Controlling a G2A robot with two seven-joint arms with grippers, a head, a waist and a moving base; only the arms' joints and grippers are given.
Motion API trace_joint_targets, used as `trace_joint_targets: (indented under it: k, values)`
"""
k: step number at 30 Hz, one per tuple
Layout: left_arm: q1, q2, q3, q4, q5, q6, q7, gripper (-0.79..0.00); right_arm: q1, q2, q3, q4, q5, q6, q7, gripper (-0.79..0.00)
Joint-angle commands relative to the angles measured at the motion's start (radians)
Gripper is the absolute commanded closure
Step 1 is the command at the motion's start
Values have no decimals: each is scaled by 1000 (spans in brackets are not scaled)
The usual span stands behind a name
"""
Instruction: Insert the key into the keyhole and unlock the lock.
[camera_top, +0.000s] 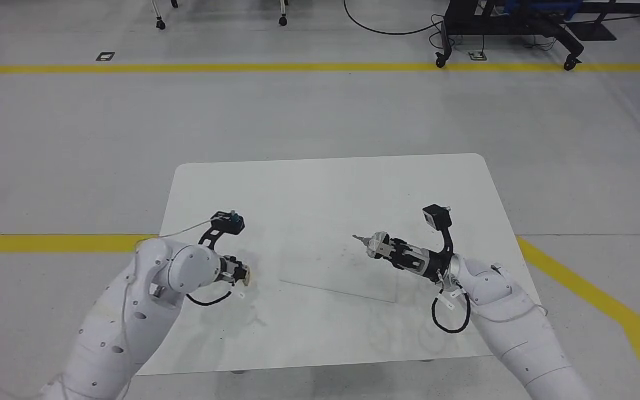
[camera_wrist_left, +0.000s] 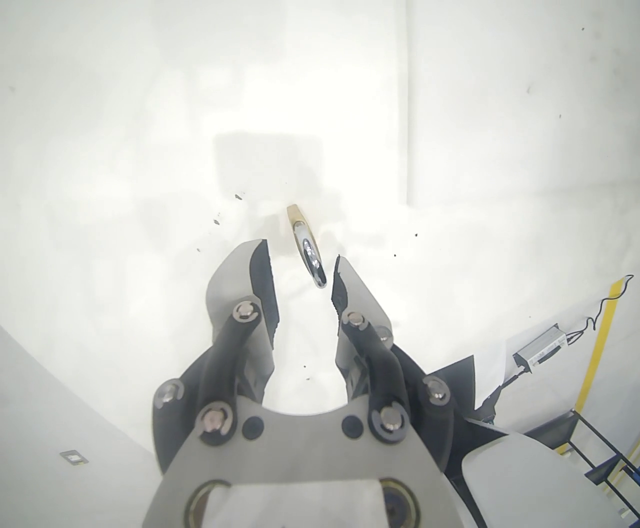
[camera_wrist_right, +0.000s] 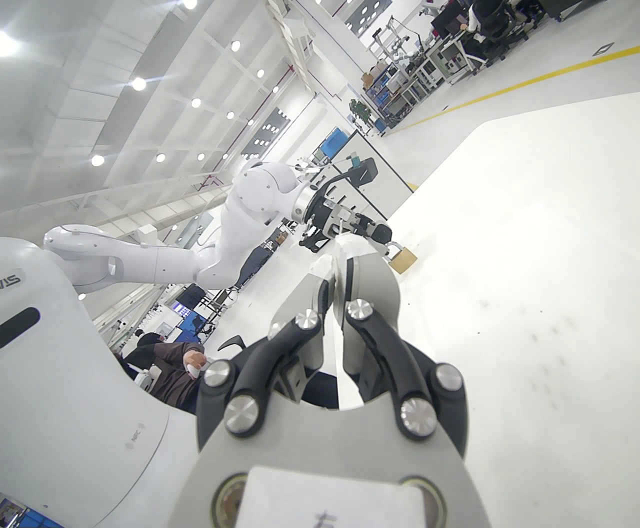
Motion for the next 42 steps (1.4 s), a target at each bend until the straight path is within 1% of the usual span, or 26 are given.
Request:
trace_joint_targets:
  k: [1, 6, 8, 9, 10, 14, 18, 21, 24, 28, 35, 37, 39, 42]
  values:
    - [-1, -2, 8, 3, 6, 2, 4, -332, 0, 0, 0, 0, 0, 0, 0, 0]
    - [-14, -7, 19, 22, 2, 4, 20, -314, 0, 0, 0, 0, 0, 0, 0, 0]
    - [-19, -9, 21, 31, -3, 6, 25, -259, 0, 0, 0, 0, 0, 0, 0, 0]
    - [-22, -10, 22, 35, -3, 9, 27, -197, 0, 0, 0, 0, 0, 0, 0, 0]
    - [-23, -11, 23, 39, -2, 13, 27, -3, 0, 0, 0, 0, 0, 0, 0, 0]
    - [-26, -12, 24, 49, -2, 16, 26, 0, 0, 0, 0, 0, 0, 0, 0, 0]
    - [-21, -11, 12, 53, -32, -13, 25, 0, 0, 0, 0, 0, 0, 0, 0, 0]
    - [-12, -8, 3, 54, -27, -32, 20, 0, 0, 0, 0, 0, 0, 0, 0, 0]
    - [-9, -5, 13, 59, 5, -62, 2, 0, 0, 0, 0, 0, 0, 0, 0, 0]
    - [-9, -5, 24, 50, 31, -83, 19, 0, 0, 0, 0, 0, 0, 0, 0, 0]
    - [-1, -8, 38, 44, 62, -87, 50, 0, 0, 0, 0, 0, 0, 0, 0, 0]
    - [0, -10, 33, 44, 52, -91, 89, 0, 0, 0, 0, 0, 0, 0, 0, 0]
    - [8, -9, 10, 43, 15, -107, 136, 0, 0, 0, 0, 0, 0, 0, 0, 0]
    - [37, -3, -52, 25, -118, -192, 195, 0, 0, 0, 0, 0, 0, 0, 0, 0]
